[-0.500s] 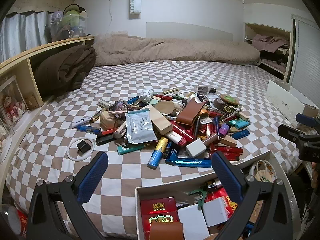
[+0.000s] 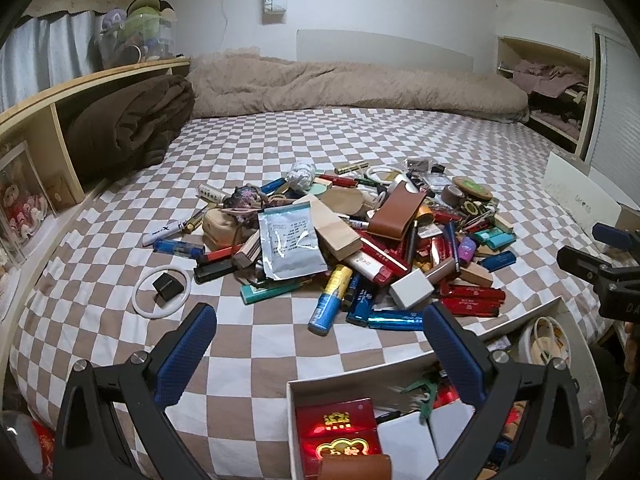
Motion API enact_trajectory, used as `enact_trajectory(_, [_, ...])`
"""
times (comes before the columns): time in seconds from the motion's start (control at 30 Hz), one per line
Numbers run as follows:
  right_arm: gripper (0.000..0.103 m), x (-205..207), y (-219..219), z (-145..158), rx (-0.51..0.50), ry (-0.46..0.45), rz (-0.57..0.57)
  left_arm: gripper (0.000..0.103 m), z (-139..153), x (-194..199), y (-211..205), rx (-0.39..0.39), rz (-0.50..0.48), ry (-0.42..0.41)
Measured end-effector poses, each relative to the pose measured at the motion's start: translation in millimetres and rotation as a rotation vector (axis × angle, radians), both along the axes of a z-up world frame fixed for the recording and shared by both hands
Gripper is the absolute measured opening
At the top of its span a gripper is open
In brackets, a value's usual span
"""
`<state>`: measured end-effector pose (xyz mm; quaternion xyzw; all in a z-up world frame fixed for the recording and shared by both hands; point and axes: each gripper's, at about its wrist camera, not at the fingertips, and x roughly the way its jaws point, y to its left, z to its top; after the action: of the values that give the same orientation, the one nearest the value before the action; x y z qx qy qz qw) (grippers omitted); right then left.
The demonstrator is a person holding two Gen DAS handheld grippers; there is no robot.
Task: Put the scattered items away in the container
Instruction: 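Move the left tool toward the white ring while the right tool approaches the dark blue lighter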
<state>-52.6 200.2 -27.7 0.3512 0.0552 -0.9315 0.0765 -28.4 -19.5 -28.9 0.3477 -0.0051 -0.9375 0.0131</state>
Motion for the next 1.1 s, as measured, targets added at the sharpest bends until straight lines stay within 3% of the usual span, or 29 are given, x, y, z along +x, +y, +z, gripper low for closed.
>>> enact_trajectory(0.43, [0.103,-21.5,-7.4,-21.2,-0.006,-0.064,0.006,0.103,-22.0,-19.3,-36.7,0.062,0.02,-0.093])
enact_trajectory(0.87, [0.103,-35.1,-6.4,-35.7,0.009,-0.104,0.001,0.103,-39.4,-23.3,-126.8,0.003,0.247,-0.17])
enact_trajectory(1.1, [0.103,-34.2,4.8,-35.9,-0.037,-0.116,0.015,0.103,-66.5,-43.3,-166.4,0.008,0.287,-0.223])
